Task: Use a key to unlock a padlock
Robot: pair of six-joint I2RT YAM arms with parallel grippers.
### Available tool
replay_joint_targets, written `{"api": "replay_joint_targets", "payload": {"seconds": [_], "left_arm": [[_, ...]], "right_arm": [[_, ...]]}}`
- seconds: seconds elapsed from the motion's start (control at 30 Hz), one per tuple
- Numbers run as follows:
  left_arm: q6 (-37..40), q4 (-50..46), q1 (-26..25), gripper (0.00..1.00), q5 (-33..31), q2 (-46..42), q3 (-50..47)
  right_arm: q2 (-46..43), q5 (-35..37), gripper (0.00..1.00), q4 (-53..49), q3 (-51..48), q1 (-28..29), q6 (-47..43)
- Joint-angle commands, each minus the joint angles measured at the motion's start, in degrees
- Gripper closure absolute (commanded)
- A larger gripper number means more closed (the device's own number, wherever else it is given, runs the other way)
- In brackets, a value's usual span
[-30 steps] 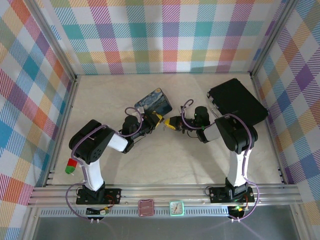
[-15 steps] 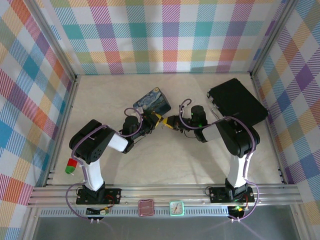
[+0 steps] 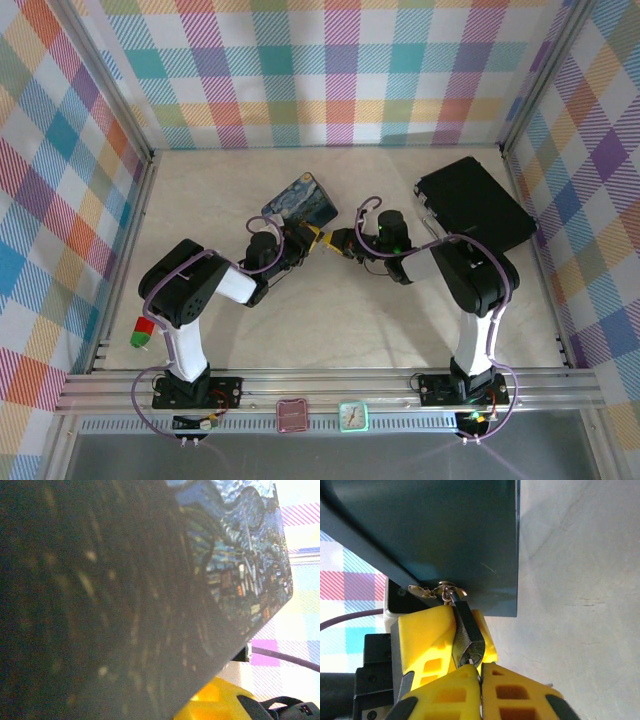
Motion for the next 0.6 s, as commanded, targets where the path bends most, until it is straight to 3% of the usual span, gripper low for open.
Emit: {"api": "replay_joint_targets", "payload": {"seconds": [0.0,0.27,0.57], "left_arm": [[2.3,3.5,-0.3,1.0,-0.6,0.8,1.2],[2.7,3.0,0.2,1.0,-7.7,4.8,6.5],[2.1,2.9,-0.1,1.0,-5.7,4.2,6.7]], "right_arm": [[-4.5,8.5,0.86,-4.3,-2.8,-1.2,-3.2],[-10.8,10.5,0.74,-10.8,-7.3,-1.7,-8.0],[-9.4,8.8,0.61,-4.3,-5.8,-1.7,-13.0]]}}
